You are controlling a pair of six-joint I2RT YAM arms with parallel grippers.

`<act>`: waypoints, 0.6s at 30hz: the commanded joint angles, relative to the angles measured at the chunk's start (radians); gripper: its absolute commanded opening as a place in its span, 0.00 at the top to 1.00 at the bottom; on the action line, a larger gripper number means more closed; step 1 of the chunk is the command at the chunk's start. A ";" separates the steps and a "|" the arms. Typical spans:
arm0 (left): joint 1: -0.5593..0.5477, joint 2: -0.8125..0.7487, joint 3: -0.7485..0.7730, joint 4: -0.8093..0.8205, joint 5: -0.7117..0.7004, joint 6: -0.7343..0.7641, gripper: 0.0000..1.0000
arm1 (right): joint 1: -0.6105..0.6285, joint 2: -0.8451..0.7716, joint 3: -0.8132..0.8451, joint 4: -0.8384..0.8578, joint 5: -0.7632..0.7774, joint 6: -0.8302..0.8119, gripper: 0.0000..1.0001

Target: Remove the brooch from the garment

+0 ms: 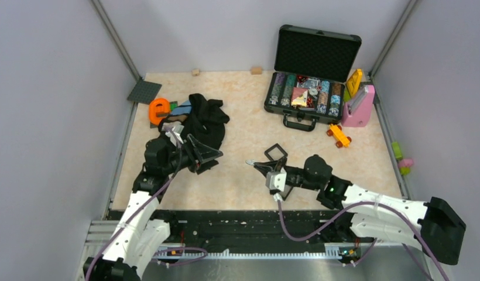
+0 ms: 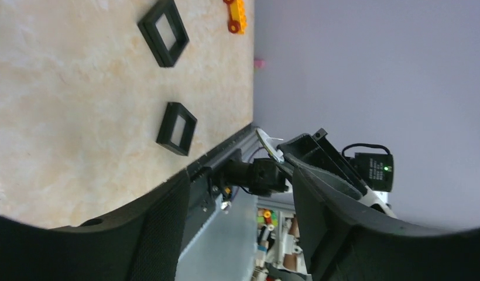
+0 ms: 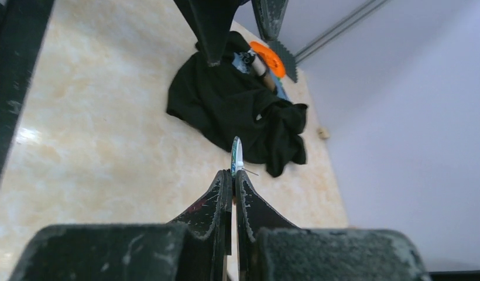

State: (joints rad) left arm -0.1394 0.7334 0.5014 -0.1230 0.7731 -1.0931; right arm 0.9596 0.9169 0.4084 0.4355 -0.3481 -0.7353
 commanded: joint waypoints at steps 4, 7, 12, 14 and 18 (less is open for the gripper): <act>-0.027 -0.030 -0.055 0.243 0.135 -0.204 0.49 | 0.099 0.028 0.029 0.139 0.144 -0.366 1.00; -0.069 0.001 -0.064 0.260 0.127 -0.235 0.54 | 0.126 0.055 0.043 0.140 0.161 -0.411 1.00; -0.177 0.068 -0.116 0.469 0.088 -0.363 0.55 | 0.153 0.097 0.067 0.129 0.175 -0.449 1.00; -0.206 0.097 -0.119 0.516 0.078 -0.383 0.55 | 0.156 0.106 0.073 0.125 0.173 -0.453 1.00; -0.234 0.134 -0.119 0.543 0.067 -0.387 0.56 | 0.167 0.114 0.086 0.112 0.172 -0.464 1.00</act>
State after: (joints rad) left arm -0.3508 0.8471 0.3847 0.2726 0.8612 -1.4357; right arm 1.1042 1.0245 0.4343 0.5304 -0.1791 -1.1622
